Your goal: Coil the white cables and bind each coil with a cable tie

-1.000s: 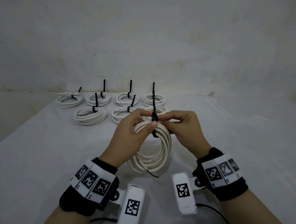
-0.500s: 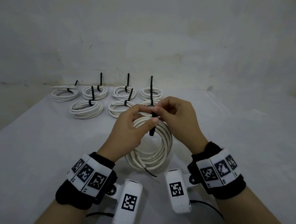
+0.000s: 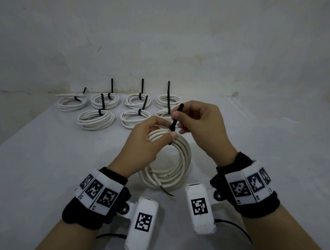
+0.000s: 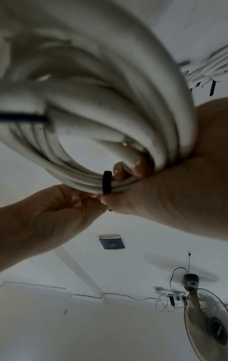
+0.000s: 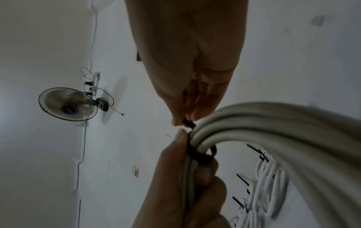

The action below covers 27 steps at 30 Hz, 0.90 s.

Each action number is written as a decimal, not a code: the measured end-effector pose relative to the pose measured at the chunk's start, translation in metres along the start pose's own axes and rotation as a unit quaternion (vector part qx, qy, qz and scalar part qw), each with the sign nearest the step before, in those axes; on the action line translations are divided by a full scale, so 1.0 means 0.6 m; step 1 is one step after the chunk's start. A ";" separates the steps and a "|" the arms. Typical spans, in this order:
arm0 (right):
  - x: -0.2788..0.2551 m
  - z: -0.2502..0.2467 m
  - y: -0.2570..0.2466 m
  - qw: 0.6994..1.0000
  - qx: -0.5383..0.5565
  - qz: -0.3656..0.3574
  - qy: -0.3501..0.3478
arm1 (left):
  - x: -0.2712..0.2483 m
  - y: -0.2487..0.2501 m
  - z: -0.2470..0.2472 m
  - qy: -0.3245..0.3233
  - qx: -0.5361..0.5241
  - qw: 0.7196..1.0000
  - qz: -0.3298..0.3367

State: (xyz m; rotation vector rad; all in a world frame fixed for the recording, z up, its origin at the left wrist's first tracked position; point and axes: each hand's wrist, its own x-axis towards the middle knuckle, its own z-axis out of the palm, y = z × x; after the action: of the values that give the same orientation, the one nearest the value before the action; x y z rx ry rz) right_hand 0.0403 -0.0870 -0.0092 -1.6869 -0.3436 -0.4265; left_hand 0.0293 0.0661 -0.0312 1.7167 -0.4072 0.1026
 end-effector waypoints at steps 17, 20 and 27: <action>0.002 0.004 0.029 0.994 0.045 0.065 -0.070 | 0.007 -0.004 -0.009 0.055 -0.046 0.997 0.015; -0.010 0.025 0.031 0.988 0.026 0.045 -0.147 | 0.015 -0.006 -0.019 0.114 -0.095 0.989 0.021; -0.007 0.030 0.037 0.994 0.106 0.026 -0.005 | 0.013 -0.020 -0.025 -0.004 -0.110 0.994 0.002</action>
State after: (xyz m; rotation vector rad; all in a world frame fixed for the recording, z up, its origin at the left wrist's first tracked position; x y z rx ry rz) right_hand 0.0482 -0.0728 -0.0332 -1.4871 -0.3399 -0.3320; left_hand 0.0430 0.0806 -0.0374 1.4988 -0.4112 0.0518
